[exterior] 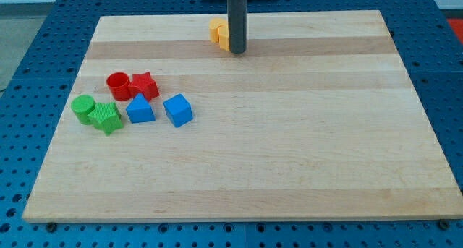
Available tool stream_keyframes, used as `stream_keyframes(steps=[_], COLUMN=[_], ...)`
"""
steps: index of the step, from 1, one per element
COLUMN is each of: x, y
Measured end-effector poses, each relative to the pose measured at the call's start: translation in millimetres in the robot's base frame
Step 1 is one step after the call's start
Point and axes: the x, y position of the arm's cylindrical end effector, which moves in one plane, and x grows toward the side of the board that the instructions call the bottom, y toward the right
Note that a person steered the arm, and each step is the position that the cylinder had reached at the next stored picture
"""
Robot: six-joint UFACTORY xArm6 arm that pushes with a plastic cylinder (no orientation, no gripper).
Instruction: Slide the yellow heart to the left
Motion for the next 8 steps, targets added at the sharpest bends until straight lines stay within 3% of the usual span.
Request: stream_keyframes(steps=[3, 4, 6, 7, 8], x=[-36.8, -41.2, -64.3, -60.6, -81.0], y=[17.7, -17.5, -29.9, -105.7, -103.3])
